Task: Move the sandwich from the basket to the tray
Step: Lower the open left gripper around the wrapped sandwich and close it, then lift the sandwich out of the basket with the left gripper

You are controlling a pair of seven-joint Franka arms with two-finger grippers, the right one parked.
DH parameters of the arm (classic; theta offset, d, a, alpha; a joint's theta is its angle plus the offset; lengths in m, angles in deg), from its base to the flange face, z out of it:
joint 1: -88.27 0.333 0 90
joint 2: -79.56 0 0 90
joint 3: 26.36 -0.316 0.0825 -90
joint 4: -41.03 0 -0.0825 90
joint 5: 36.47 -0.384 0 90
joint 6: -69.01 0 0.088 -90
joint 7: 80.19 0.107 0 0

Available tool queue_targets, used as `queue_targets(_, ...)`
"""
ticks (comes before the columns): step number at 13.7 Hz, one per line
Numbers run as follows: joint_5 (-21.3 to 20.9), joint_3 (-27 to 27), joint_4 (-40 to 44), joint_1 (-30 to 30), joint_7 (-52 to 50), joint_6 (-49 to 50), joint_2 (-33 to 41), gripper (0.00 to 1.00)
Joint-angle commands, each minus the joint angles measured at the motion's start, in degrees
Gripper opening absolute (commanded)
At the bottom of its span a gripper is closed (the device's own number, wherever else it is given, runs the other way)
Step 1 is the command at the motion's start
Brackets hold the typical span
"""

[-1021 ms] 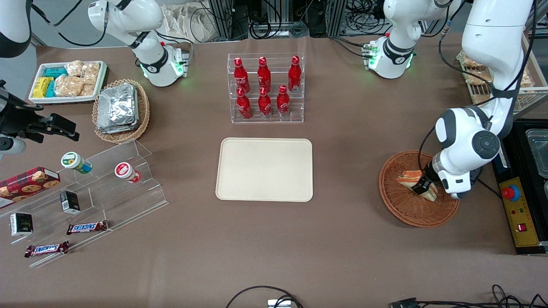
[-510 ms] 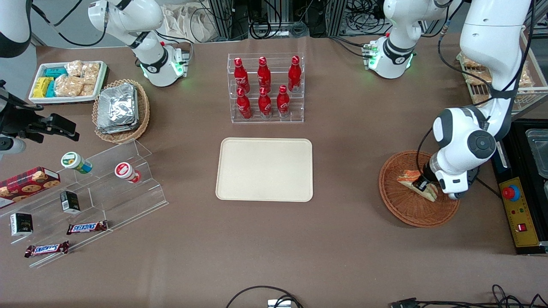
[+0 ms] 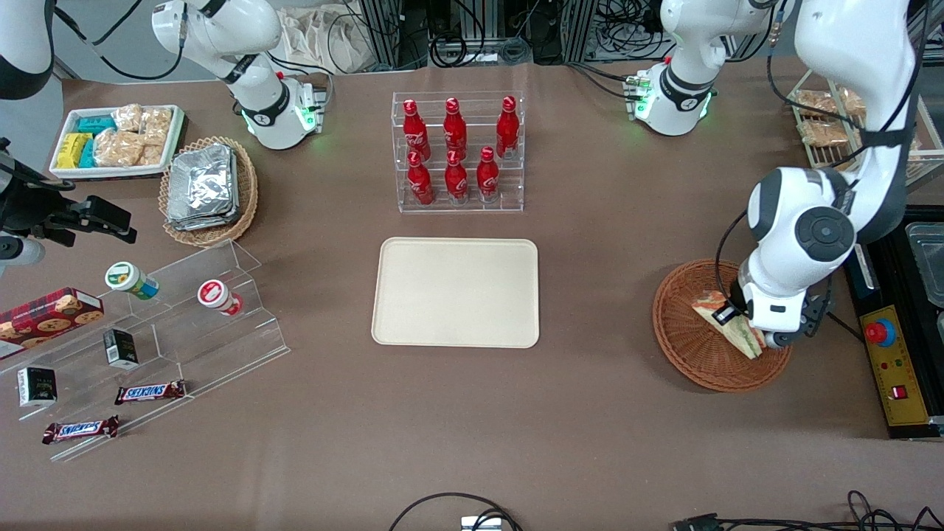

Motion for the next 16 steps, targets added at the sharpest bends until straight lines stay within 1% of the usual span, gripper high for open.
queue_targets(1,-0.07,2.37,11.64,0.19,8.28,14.94,0.92,0.00)
queue_targets(2,0.98,3.95,15.68,0.19,9.70,18.39,1.27,0.00)
queue_targets(4,3.18,4.93,23.51,-0.51,12.51,26.20,1.27,0.00)
queue_targets(6,3.45,8.52,31.42,-1.13,13.41,33.42,0.75,0.00)
queue_targets(7,3.53,10.80,32.50,-1.13,13.32,34.84,0.92,0.00)
queue_targets(9,3.62,15.98,32.69,-1.13,12.71,35.03,0.92,0.00)
queue_targets(11,3.19,22.22,32.51,-1.83,6.07,34.25,-1.08,0.00)
queue_targets(12,2.75,24.51,32.77,-3.75,2.46,33.11,-3.80,0.00)
queue_targets(13,2.14,24.80,32.60,-6.38,0.24,30.49,-5.30,0.00)
queue_targets(14,0.65,24.80,32.16,-9.19,-1.43,28.37,-6.28,0.00)
queue_targets(16,-2.69,24.80,32.25,-12.89,-5.04,25.90,-10.74,0.00)
